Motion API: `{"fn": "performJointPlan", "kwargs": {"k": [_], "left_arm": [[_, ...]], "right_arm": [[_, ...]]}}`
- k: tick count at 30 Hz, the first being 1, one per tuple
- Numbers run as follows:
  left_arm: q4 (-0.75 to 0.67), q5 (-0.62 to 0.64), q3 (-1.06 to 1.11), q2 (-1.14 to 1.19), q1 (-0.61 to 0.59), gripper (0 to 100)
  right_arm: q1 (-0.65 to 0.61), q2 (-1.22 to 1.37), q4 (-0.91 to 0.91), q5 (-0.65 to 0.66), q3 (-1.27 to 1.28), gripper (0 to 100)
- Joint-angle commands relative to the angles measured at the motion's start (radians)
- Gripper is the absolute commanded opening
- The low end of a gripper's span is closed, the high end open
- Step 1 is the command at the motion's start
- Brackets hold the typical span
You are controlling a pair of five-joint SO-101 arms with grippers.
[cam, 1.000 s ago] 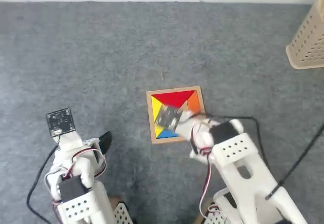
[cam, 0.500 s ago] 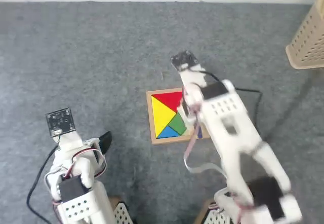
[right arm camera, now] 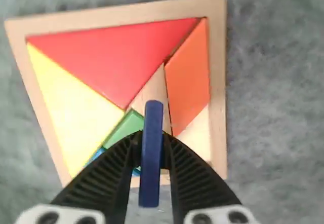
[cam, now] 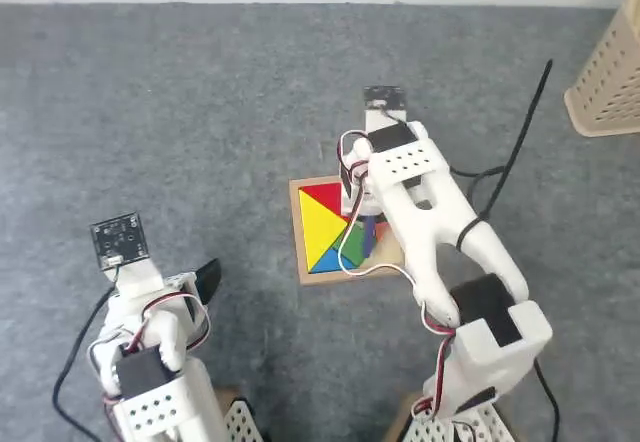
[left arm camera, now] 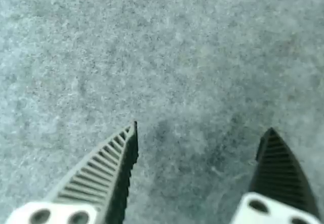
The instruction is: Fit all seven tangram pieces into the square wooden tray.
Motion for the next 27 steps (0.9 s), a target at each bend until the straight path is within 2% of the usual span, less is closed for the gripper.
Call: {"fn": "performJointPlan", "kwargs": {"k": [1,4,16,21,27], "left_arm": [[-0.002,-0.002,-0.013,-0.012,0.002,35],[-0.002,-0.002,-0.013,-0.012,0.002,35],[-0.002,-0.002,-0.013,-0.012,0.002,35],[-0.002,-0.002,-0.013,-0.012,0.002,35],[-0.002,-0.002,-0.013,-0.012,0.002,35]], "right_arm": [[0.005,-0.010,0.013,-0.206,-0.051,9.8],[0.005,-0.010,0.013,-0.278,-0.034,12.9],[0.033,-0.064,0.070,-0.273,-0.052,12.9],[0.050,-0.108,0.073,-0.189,-0.037,12.3],[0.016,-0.151,0.061,-0.029,-0.029,0.2]]}}
